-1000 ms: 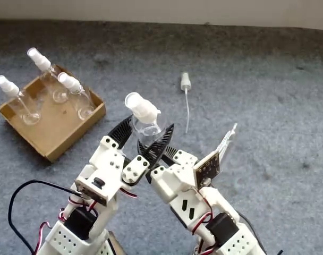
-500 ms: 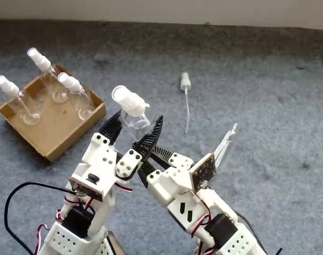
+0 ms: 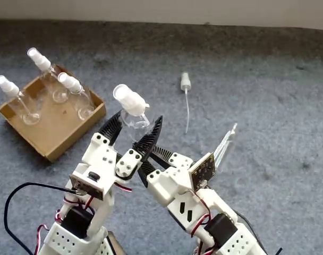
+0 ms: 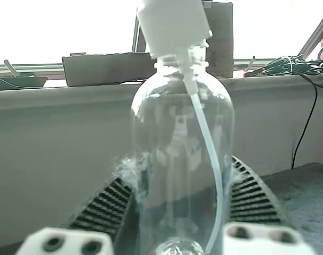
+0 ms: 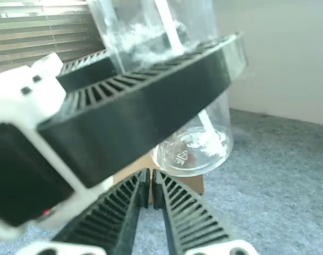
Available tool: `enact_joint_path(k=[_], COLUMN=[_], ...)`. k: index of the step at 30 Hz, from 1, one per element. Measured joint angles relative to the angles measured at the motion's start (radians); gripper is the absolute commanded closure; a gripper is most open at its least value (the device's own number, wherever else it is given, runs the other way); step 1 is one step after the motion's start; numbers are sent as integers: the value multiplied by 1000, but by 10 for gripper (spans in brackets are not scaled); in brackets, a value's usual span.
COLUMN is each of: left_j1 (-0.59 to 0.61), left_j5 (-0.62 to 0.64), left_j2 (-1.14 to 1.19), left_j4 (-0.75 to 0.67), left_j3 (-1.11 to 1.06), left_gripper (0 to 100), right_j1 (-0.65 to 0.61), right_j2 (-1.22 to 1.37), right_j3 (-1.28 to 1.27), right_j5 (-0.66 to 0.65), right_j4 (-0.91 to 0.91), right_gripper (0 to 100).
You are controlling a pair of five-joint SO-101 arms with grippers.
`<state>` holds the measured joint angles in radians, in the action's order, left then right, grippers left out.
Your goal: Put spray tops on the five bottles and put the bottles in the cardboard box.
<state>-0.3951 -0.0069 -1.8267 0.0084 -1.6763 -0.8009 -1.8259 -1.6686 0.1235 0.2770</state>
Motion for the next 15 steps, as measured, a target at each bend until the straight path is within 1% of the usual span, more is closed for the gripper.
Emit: enact_joint_path(k=[3,7,11,15], left_j1=[0,-2,-2,-3], left_j5=[0,0,0,-2], left_j2=[-2,-2,-2,-2], left_j4=[17,92,107,107], left_j3=[0,0,2,2], left_gripper=[937,937,937,937], right_j1=[0,0,3,52], right_j2=[0,3,3,3], right_j3=[0,0,0,-2], right_j5=[0,0,0,0], right_j4=[0,3,3,3], right_gripper=[994,994,994,994])
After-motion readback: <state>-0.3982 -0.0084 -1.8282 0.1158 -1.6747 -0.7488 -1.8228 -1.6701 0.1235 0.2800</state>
